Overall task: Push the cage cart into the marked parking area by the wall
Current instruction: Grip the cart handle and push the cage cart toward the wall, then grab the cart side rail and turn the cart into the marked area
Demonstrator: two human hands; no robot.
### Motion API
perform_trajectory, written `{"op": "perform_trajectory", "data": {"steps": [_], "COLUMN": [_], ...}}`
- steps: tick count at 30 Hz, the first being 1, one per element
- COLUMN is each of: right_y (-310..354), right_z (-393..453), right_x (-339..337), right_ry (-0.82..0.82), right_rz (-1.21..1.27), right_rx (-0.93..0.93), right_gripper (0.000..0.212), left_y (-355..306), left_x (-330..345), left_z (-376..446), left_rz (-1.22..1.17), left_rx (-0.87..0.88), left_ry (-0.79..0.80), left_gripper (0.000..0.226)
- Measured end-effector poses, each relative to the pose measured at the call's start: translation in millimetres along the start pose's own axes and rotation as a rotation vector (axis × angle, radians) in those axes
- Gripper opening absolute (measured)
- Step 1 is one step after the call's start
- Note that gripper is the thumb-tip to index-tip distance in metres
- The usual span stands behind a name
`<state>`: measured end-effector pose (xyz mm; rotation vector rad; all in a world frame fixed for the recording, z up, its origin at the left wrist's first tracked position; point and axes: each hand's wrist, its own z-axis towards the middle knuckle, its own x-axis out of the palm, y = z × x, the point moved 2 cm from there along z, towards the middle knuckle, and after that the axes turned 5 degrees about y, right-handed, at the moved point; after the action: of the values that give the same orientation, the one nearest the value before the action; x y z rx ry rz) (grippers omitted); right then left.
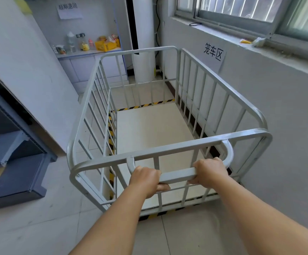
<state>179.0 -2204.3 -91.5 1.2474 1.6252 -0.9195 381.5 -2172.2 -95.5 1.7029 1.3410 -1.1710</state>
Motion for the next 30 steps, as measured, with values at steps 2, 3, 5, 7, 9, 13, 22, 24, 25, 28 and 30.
{"op": "perform_trajectory", "data": {"steps": [2,3,5,7,9,13,22,24,25,28,30], "right_y": [-14.6,-21.0,-32.6,-43.8,-54.0,-69.0,-75.7,-72.6,-71.7,-70.5,-65.6], "right_z": [11.3,16.7,26.5,35.4,42.7,53.3,69.6,72.8,74.2,76.9,77.1], "right_x": [-5.8,-8.3,-12.0,-14.1,-16.4,-19.8,-24.4,-24.9,-25.3,-27.4,-28.9], "right_ry": [0.009,0.008,0.006,0.007,0.006,0.004,-0.009,-0.004,-0.001,0.016,0.019], "right_rz": [0.003,0.004,0.000,-0.003,-0.007,-0.012,-0.043,-0.041,-0.034,-0.018,-0.021], "right_rx": [-0.005,-0.013,-0.031,-0.052,-0.070,-0.114,-0.146,-0.138,-0.131,-0.102,-0.082], "right_gripper": [0.031,0.031,0.029,0.029,0.028,0.028,0.030,0.031,0.032,0.033,0.036], "left_y": [-8.4,-12.6,-21.1,-28.0,-35.2,-46.6,-46.2,-41.5,-39.7,-37.0,-33.9], "left_x": [-7.2,-10.7,-16.7,-22.1,-28.5,-37.9,-44.1,-42.8,-42.7,-44.3,-44.1], "left_z": [14.4,20.2,30.2,38.9,45.9,57.0,71.4,72.6,73.6,73.5,70.8], "left_rz": [-0.015,-0.015,-0.017,-0.021,-0.013,-0.009,-0.040,-0.070,-0.086,-0.099,-0.140], "left_rx": [-0.015,-0.023,-0.039,-0.058,-0.074,-0.095,-0.118,-0.115,-0.115,-0.109,-0.103], "left_ry": [0.002,0.003,0.005,0.005,0.004,0.016,0.031,0.033,0.031,0.002,-0.026], "left_gripper": [0.052,0.052,0.049,0.047,0.047,0.046,0.043,0.042,0.042,0.044,0.045]}}
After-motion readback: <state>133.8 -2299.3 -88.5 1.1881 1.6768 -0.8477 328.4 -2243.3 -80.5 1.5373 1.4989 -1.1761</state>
